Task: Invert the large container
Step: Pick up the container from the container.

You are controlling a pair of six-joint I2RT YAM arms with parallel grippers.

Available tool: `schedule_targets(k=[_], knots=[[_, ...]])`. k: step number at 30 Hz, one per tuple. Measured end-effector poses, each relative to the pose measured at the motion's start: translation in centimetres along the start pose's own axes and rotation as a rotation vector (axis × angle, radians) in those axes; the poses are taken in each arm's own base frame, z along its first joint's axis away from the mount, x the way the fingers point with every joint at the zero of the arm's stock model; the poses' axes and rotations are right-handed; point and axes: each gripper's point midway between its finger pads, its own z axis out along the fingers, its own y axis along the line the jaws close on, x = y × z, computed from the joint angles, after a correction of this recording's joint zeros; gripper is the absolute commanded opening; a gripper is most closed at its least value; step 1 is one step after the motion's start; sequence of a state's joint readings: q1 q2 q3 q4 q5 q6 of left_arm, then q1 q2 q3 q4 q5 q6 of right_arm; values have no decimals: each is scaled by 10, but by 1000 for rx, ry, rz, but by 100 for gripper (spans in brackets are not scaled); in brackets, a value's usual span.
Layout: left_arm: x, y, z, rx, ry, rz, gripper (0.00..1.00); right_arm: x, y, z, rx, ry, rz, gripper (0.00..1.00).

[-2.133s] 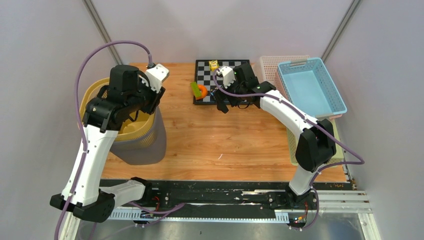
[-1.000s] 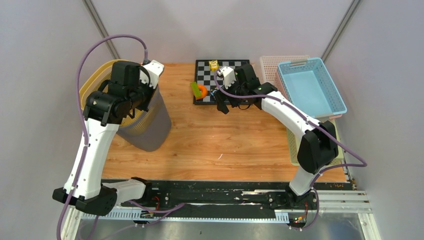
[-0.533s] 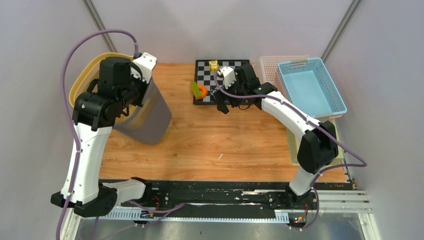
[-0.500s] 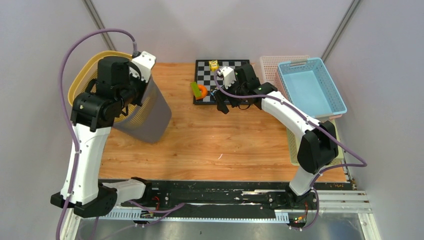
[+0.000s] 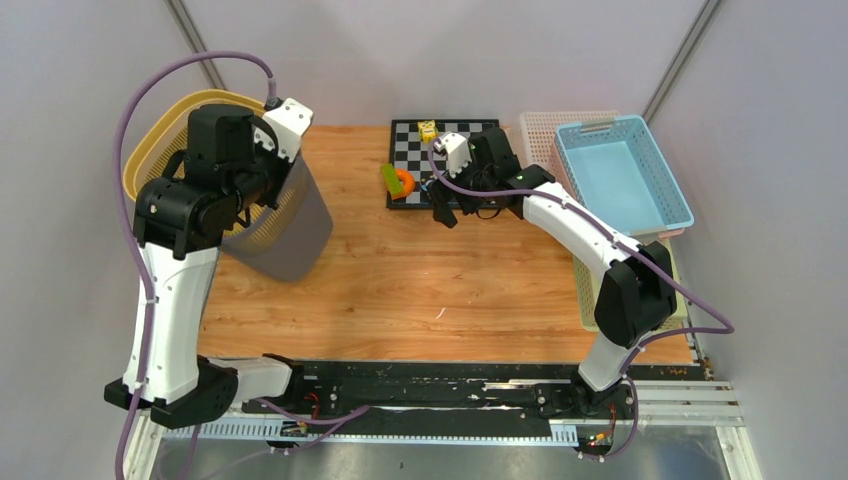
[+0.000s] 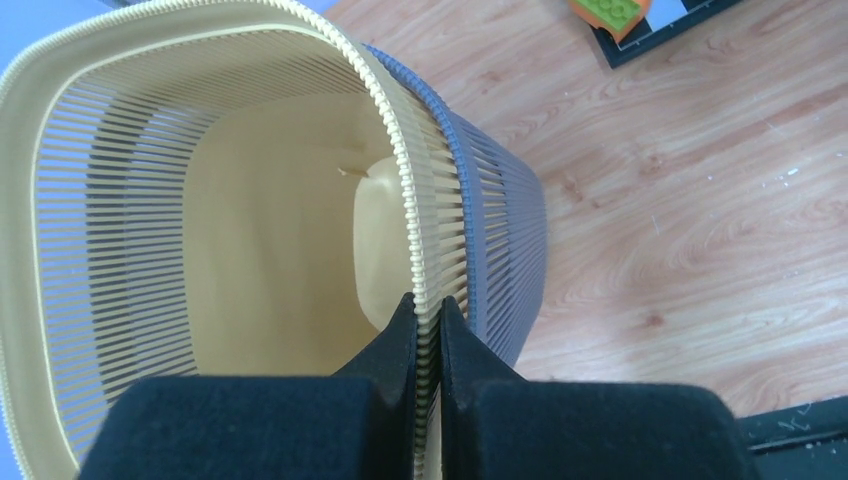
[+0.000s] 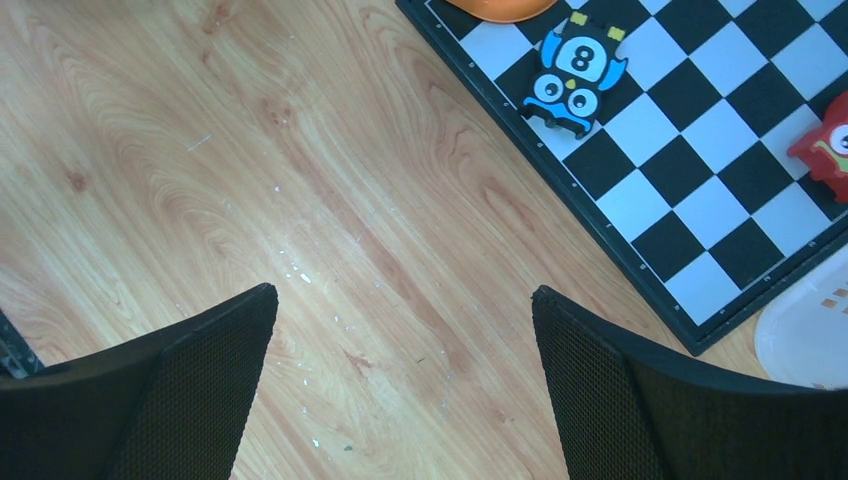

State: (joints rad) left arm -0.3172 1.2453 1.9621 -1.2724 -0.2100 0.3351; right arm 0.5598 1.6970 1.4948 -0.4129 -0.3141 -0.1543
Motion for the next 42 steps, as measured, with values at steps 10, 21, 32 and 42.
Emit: schedule_targets(k=[10,21,32,42], knots=[[2,-16,-10,106,8,14,0,-66,52,-24,-272,-172,95,100],[12,-33,-21,196,-4,36,0,-213,189,-75,-569,-476,-25,100],[16,-50,-30,281,-35,39,0,-176,207,0,-594,-290,85,100],[26,-54,-24,297,1,59,0,-190,218,-20,-665,-322,100,100]])
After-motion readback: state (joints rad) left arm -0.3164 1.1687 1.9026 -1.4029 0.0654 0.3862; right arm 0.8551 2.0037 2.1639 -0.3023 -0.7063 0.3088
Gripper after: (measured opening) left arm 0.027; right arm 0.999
